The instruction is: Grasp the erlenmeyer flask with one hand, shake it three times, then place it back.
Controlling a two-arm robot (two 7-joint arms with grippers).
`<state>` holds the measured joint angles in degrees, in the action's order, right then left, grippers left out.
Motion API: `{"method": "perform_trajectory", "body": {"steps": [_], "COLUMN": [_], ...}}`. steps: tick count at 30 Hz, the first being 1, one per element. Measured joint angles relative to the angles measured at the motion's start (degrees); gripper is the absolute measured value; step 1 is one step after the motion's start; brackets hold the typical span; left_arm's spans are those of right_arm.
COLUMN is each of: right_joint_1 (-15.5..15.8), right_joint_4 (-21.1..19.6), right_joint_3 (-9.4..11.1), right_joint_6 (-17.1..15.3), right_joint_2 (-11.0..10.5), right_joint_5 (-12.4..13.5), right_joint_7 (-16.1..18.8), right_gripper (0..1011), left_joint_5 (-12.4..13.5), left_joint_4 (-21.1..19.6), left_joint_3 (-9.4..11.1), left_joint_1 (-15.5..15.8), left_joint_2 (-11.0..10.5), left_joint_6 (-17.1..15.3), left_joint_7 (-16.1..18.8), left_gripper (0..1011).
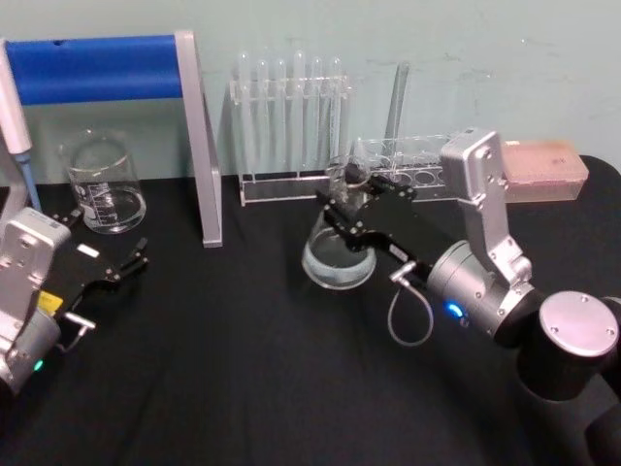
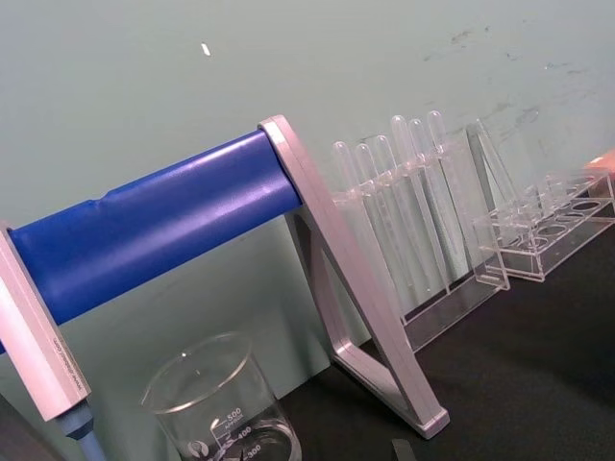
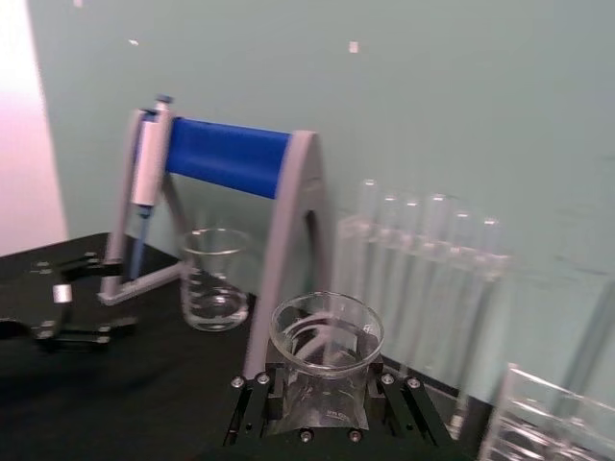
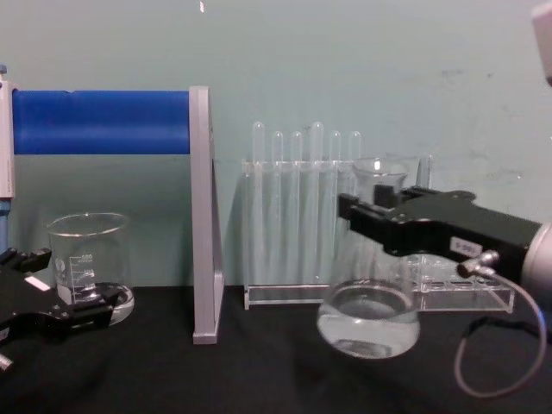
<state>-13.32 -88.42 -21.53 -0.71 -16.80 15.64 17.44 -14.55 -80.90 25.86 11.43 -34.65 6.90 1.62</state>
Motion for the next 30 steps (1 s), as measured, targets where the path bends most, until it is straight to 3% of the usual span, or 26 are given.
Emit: {"method": "perform_trajectory", "body": {"steps": [15, 25, 30], "right_joint_1": [-0.6, -0.8, -0.7], "right_joint_4": [2.4, 3.5, 3.5], "right_joint_3": [5.3, 7.3, 7.4], "right_joint_6": [0.7, 0.4, 0.0], "right_joint_2": [0.6, 1.2, 1.6], "right_joint_5": [-2.6, -4.1, -4.4], "right_joint_7": [-2.7, -3.5, -3.1], "right_gripper": [457, 457, 457], "left_joint_5": [0.0, 0.0, 0.0], "left_joint_4": [0.0, 0.0, 0.0], "left_joint_3": [0.0, 0.0, 0.0], "left_joint_1": [0.0, 0.0, 0.0], "left_joint_2": [0.0, 0.0, 0.0], "left_joint_6": [0.0, 0.0, 0.0], "left_joint_7": [0.0, 0.0, 0.0], "left_gripper": [1001, 1001, 1001]}}
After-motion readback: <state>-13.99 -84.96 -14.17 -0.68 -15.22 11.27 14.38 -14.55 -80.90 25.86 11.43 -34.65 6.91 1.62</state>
